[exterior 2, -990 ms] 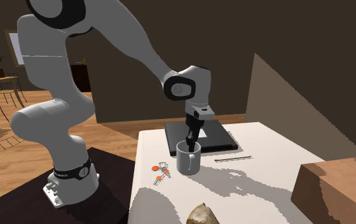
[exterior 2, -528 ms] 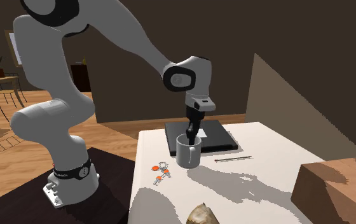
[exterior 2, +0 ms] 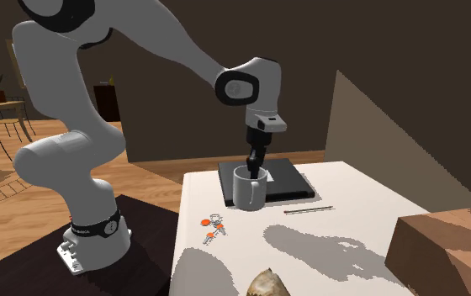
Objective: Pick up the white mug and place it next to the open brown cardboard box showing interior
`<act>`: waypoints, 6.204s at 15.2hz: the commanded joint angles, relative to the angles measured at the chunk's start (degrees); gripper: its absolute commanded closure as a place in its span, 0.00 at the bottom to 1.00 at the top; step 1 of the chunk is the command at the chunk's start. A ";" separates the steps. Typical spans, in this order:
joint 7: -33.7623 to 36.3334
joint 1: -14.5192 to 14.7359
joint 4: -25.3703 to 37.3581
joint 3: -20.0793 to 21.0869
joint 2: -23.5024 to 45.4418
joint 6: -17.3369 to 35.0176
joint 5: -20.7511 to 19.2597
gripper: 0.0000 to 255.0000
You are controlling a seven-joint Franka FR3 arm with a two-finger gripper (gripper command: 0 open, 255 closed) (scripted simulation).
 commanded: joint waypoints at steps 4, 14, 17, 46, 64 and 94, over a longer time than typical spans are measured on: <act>-0.56 0.05 2.21 -0.33 -2.17 -4.21 0.82 1.00; -1.25 -0.01 7.35 -1.09 -5.12 -12.12 1.65 1.00; -1.36 -0.05 9.12 -1.30 -5.73 -14.46 1.76 1.00; -14.61 -7.20 57.15 -9.82 28.75 -30.05 -10.99 1.00; -15.03 -8.00 49.55 -10.55 31.92 -19.38 -11.84 1.00; -13.86 -7.89 40.38 -11.47 37.09 -5.23 -13.55 0.00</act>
